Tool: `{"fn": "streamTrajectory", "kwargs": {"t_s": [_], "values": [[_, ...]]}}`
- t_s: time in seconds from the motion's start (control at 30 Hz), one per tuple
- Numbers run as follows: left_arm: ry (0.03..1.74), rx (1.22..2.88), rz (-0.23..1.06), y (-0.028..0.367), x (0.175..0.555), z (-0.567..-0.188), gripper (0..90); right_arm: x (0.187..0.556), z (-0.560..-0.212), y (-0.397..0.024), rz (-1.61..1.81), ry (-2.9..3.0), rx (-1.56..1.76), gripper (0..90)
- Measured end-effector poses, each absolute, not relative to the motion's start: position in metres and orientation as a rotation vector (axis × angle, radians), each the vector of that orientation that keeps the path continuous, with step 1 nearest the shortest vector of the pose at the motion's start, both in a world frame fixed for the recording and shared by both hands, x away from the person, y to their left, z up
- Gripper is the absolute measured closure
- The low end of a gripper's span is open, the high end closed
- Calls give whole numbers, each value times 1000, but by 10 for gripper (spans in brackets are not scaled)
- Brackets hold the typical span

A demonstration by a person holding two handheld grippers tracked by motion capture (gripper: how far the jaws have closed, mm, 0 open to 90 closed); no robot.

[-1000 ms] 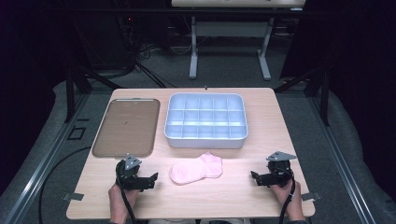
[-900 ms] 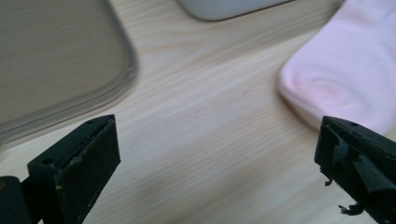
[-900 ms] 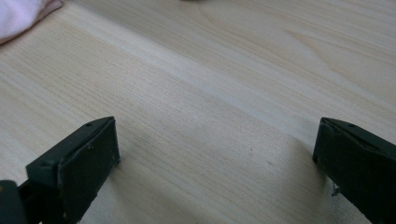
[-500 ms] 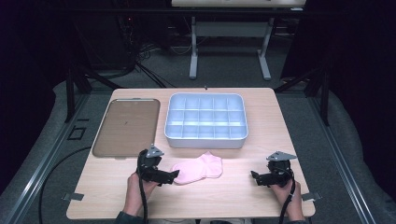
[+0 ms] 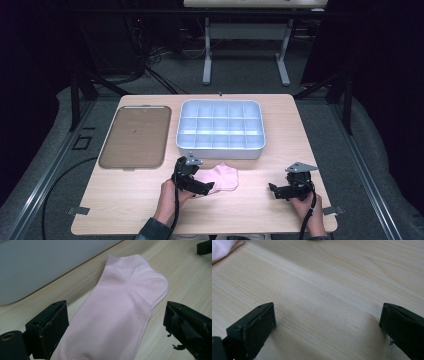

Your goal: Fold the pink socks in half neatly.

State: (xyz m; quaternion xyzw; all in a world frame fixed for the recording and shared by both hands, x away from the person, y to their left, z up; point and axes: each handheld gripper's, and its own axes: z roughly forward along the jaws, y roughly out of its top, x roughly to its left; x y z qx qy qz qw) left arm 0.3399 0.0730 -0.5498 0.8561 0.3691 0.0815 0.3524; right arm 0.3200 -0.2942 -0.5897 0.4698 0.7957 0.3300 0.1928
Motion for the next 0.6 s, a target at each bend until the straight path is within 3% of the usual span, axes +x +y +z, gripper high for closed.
{"fn": "streamTrajectory", "kwargs": {"t_s": [0.1, 0.6], "values": [[953, 2226, 198, 69, 341, -552, 85, 320, -590, -294, 926, 2233, 1319, 0], [944, 2289, 207, 46, 347, -564, 332, 320, -590, -294, 922, 2231, 1319, 1]]}}
